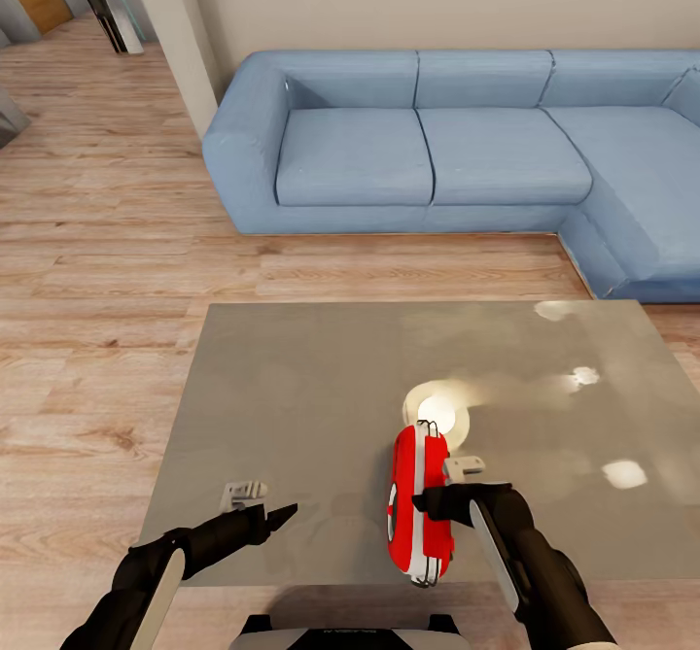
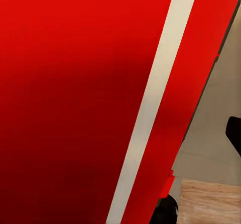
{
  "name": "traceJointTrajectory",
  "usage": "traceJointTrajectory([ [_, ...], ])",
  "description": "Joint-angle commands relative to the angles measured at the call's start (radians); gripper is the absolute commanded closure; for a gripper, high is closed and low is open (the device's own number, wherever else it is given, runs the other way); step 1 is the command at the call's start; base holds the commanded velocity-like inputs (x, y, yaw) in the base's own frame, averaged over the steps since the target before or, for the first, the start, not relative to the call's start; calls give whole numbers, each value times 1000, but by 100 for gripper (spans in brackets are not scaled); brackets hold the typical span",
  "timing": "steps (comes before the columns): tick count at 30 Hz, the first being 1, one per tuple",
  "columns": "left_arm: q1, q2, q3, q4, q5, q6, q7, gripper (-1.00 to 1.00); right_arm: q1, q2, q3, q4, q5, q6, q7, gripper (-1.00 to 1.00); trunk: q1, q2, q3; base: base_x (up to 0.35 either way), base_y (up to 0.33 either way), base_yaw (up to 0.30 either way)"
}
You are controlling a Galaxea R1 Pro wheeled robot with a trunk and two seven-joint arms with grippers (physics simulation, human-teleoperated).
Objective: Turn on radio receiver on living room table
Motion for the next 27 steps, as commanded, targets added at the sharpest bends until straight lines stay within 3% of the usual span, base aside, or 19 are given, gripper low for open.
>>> traceJointTrajectory([
  [1,0,0,0,0,0,0,0,-100,0,0,0,0,0,0,0,-100,0,0,0,0,0,0],
  [12,0,0,0,0,0,-3,0,-100,-29,1,0,69,2,-24,-13,-100,0,0,0,0,0,0],
  [27,0,0,0,0,0,-3,0,-100,-31,0,0,79,1,-29,-16,-100,0,0,0,0,0,0],
])
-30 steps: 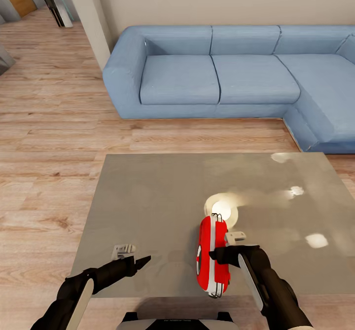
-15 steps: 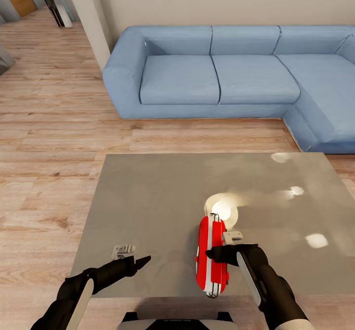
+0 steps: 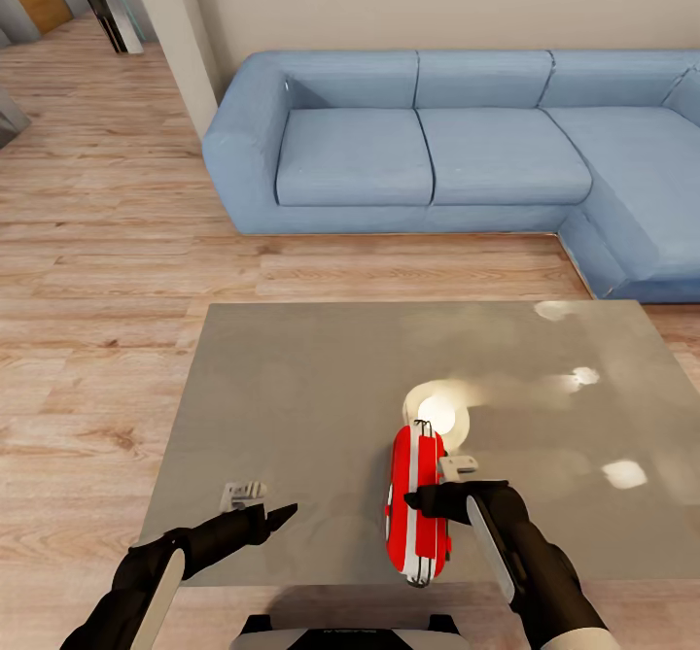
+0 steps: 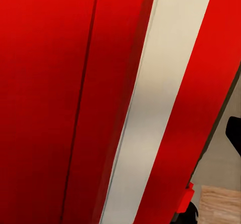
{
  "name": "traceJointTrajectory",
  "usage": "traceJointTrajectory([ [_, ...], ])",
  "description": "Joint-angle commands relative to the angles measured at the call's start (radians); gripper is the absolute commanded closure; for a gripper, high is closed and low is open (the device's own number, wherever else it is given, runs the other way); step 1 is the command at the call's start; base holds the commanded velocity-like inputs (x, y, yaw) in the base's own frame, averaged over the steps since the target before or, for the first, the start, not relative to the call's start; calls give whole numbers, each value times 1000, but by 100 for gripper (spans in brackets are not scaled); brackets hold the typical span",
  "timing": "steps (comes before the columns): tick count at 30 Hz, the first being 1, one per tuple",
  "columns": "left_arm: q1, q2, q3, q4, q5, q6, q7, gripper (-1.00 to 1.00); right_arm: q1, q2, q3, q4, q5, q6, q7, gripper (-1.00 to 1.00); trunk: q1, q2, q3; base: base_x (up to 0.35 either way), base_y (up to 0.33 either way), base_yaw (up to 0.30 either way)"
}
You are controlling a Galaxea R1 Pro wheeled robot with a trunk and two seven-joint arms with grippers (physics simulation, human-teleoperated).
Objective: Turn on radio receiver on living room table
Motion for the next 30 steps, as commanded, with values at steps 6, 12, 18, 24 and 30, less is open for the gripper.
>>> traceJointTrajectory([
  [6,0,0,0,0,0,0,0,-100,0,-1,-2,15,45,-4,-60,100,0,0,0,0,0,0],
  [12,0,0,0,0,0,0,0,-100,0,-3,-4,16,44,-7,-67,100,0,0,0,0,0,0],
  [18,0,0,0,0,0,0,0,-100,0,-4,-6,31,45,-11,-68,100,0,0,0,0,0,0],
  [24,0,0,0,0,0,0,0,-100,0,-7,-6,40,46,-22,-68,100,0,0,0,0,0,0],
  [30,0,0,0,0,0,0,0,-100,0,-11,-7,38,48,-23,-69,100,0,0,0,0,0,0],
])
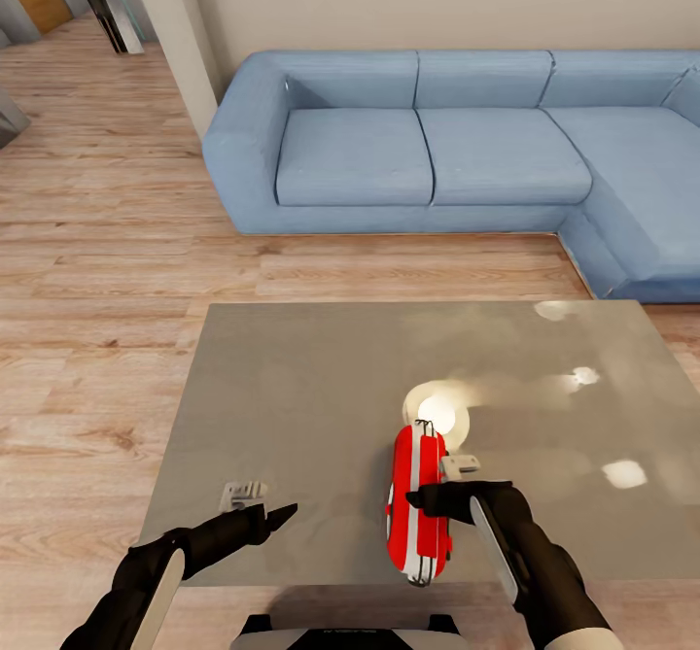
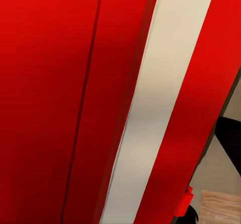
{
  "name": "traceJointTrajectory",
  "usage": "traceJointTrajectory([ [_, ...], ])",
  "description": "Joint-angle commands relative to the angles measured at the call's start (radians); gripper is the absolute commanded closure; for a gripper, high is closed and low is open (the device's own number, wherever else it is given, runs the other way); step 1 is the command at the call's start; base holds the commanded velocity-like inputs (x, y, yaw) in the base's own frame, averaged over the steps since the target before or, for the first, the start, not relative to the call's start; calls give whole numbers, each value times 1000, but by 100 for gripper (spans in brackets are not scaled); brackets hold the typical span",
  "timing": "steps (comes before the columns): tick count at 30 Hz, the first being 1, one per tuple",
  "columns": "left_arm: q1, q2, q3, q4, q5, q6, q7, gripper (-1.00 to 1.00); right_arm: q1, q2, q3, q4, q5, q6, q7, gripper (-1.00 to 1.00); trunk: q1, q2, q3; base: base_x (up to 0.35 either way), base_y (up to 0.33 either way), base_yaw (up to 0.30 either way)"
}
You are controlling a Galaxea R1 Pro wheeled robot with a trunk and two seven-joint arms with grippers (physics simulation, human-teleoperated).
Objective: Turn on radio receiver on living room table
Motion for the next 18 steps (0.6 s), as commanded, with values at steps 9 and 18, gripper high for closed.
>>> traceJointTrajectory([
  [9,0,0,0,0,0,0,0,-100,0,-11,-10,-71,47,8,-81,100,0,0,0,0,0,0],
  [18,0,0,0,0,0,0,0,-100,0,-27,-23,-242,41,93,-75,100,0,0,0,0,0,0],
])
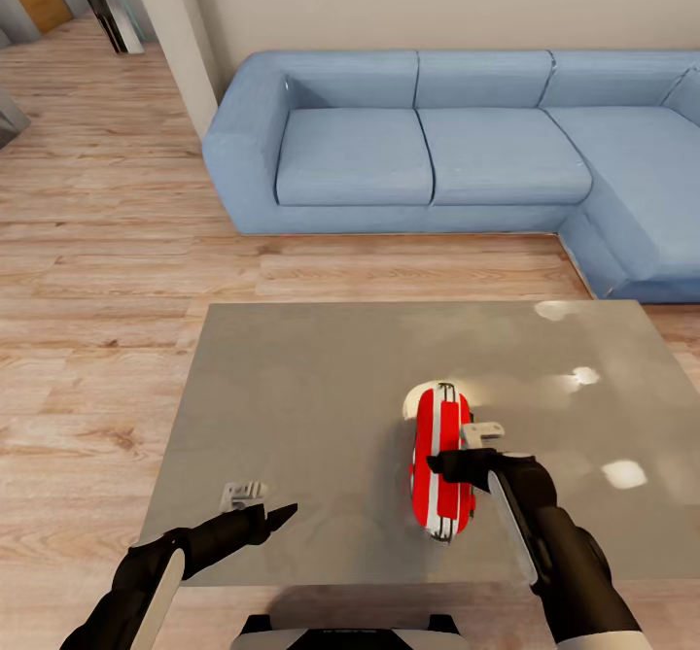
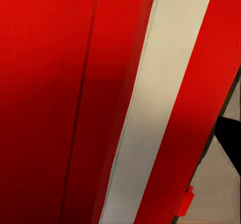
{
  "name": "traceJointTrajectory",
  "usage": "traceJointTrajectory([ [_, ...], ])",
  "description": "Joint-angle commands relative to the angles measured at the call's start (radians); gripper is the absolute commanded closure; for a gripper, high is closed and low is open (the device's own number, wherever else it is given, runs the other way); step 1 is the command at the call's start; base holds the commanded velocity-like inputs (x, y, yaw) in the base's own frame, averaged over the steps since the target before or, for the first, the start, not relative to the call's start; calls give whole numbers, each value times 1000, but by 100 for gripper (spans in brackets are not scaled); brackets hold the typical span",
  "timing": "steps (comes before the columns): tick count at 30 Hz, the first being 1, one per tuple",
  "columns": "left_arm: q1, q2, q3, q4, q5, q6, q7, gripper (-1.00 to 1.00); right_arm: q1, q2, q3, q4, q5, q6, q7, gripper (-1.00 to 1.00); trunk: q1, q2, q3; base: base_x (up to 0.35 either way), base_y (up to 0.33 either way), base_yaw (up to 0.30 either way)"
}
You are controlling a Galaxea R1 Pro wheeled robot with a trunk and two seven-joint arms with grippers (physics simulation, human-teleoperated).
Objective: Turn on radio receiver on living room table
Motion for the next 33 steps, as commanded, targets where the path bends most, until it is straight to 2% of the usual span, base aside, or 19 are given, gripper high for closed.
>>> traceJointTrajectory([
  [1,0,0,0,0,0,0,0,-100,0,-2,0,-11,-2,5,0,100,0,0,0,0,0,0],
  [8,0,0,0,0,0,0,0,-100,2,-32,-1,-87,-6,49,4,100,0,0,0,0,0,0],
  [14,0,0,0,0,0,0,0,-100,5,-41,-9,-154,-7,111,29,100,0,0,0,0,0,0],
  [19,0,0,0,0,0,-1,-1,-100,6,-45,-41,-177,-7,127,101,100,0,0,0,0,0,0],
  [22,0,0,0,0,2,-1,-1,-100,6,-62,-59,-181,-7,127,169,100,0,0,0,0,0,0],
  [24,0,0,0,0,2,-1,-2,-100,6,-89,-67,-182,-8,127,237,100,0,0,0,0,0,0],
  [25,0,0,0,0,3,-1,-4,-100,6,-115,-70,-183,-8,127,292,100,0,0,0,0,0,0],
  [27,0,0,0,-1,4,-1,-7,-100,6,-145,-73,-183,-9,127,355,100,0,0,0,0,0,0],
  [28,0,0,0,-2,4,-1,-10,-100,6,-175,-74,-183,-9,127,424,100,0,0,0,0,0,0],
  [29,0,0,0,-3,4,-1,-11,-100,6,-190,-75,-183,-10,127,461,100,0,0,0,0,0,0],
  [30,0,0,0,-6,6,-1,-14,-100,6,-220,-76,-183,-10,127,535,100,0,0,0,0,0,0],
  [32,0,0,0,-9,9,-1,-16,-100,5,-246,-78,-184,-9,127,606,100,0,0,0,0,0,0],
  [33,0,-3,0,-12,15,0,-21,-100,5,-265,-78,-184,-9,127,667,100,0,0,0,0,0,0],
])
